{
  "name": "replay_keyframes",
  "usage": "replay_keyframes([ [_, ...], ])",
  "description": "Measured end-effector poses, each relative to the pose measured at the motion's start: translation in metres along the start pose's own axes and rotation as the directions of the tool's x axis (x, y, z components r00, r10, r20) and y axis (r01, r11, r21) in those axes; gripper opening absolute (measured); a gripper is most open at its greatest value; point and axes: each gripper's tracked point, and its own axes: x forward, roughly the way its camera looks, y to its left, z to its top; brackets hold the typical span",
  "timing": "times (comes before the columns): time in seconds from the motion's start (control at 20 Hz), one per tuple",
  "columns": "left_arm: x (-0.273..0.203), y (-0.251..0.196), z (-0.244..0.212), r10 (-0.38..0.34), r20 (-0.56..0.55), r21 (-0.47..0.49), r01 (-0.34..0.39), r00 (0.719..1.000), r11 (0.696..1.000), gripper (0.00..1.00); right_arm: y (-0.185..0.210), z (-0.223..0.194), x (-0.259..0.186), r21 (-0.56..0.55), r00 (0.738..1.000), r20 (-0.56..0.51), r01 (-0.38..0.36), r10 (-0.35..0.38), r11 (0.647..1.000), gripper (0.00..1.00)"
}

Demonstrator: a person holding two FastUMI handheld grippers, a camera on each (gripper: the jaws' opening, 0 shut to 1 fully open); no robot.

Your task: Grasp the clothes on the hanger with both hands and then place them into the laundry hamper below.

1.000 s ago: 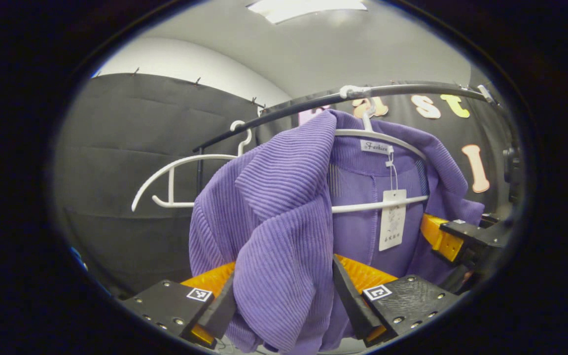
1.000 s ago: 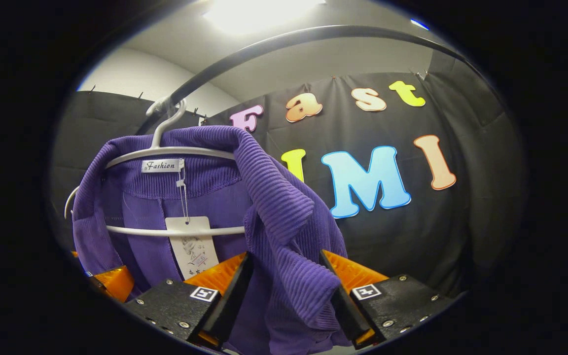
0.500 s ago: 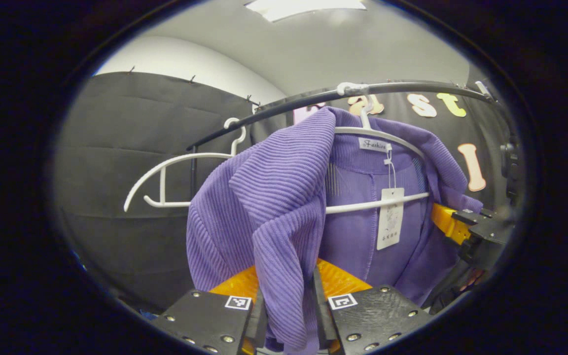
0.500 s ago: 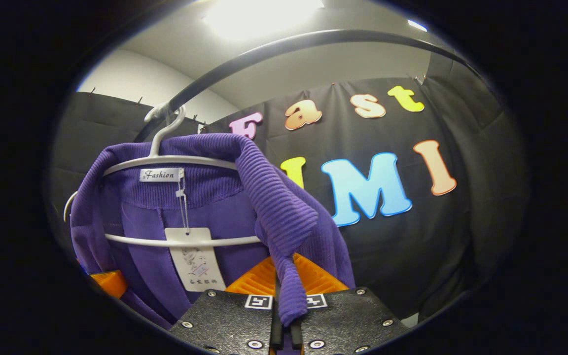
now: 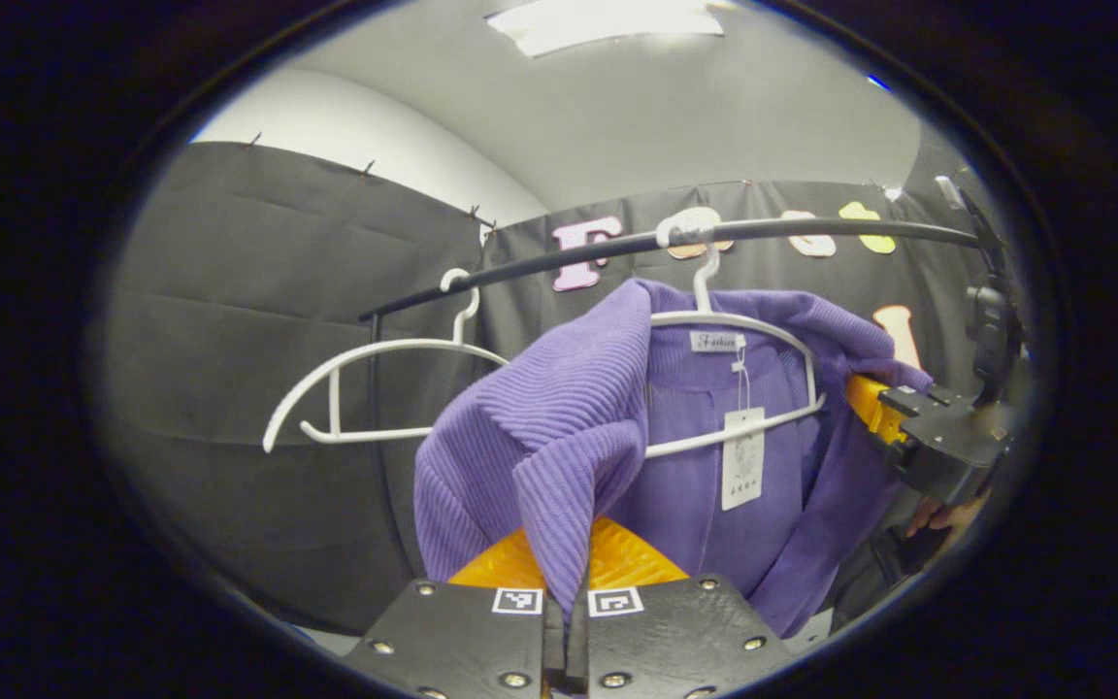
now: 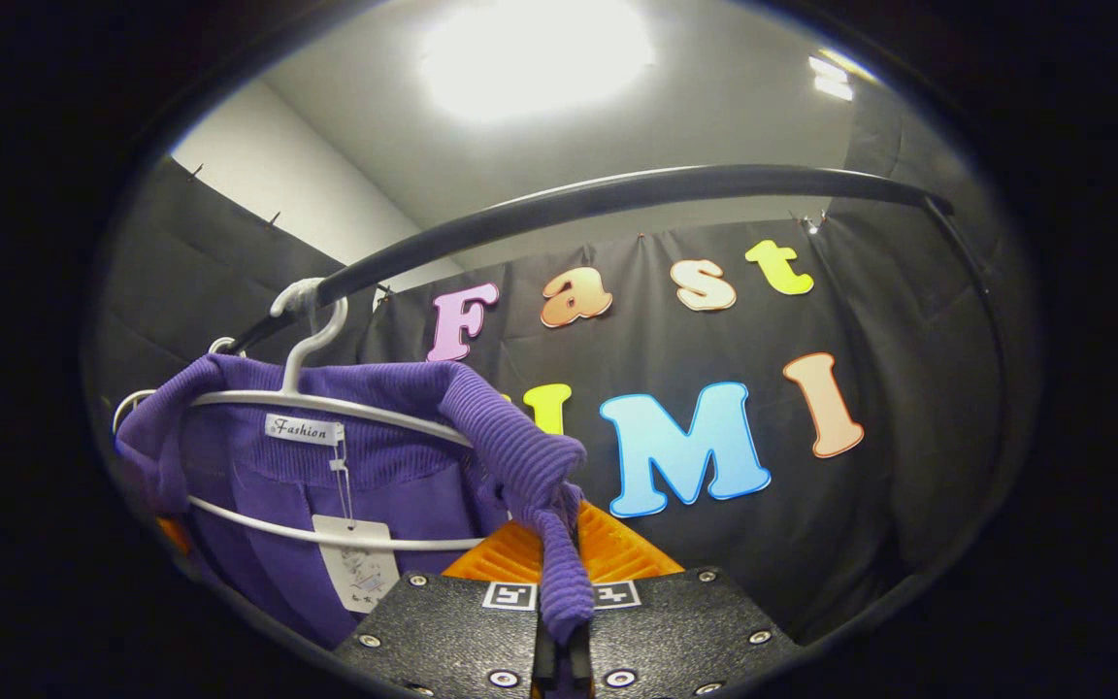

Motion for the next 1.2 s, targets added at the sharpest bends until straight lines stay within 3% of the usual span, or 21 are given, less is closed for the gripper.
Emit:
replay_keyframes([
  [0.15,-0.009,0.015,0.020,0.024,0.024,0.017,-0.024,0.999,1.000,0.02,-0.016,0.011,0.010,-0.007,0.999,0.024,0.038,-0.038,0.999,0.04],
  [0.5,-0.018,0.053,0.068,0.068,0.097,0.040,-0.072,0.993,0.997,0.02,-0.028,0.029,0.023,-0.058,0.995,0.085,0.054,-0.049,0.997,0.05],
  [0.55,-0.018,0.058,0.072,0.072,0.102,0.036,-0.077,0.992,0.996,0.07,-0.029,0.030,0.025,-0.066,0.995,0.090,0.054,-0.048,0.996,0.05],
  [1.05,0.008,0.097,0.099,0.040,0.128,0.040,-0.045,0.991,0.998,0.07,-0.038,0.021,0.040,-0.111,0.996,0.083,0.050,-0.041,0.993,0.04],
  [1.2,0.023,0.116,0.106,0.032,0.129,0.036,-0.037,0.991,0.999,0.00,-0.039,0.012,0.042,-0.125,0.997,0.070,0.047,-0.038,0.991,0.04],
])
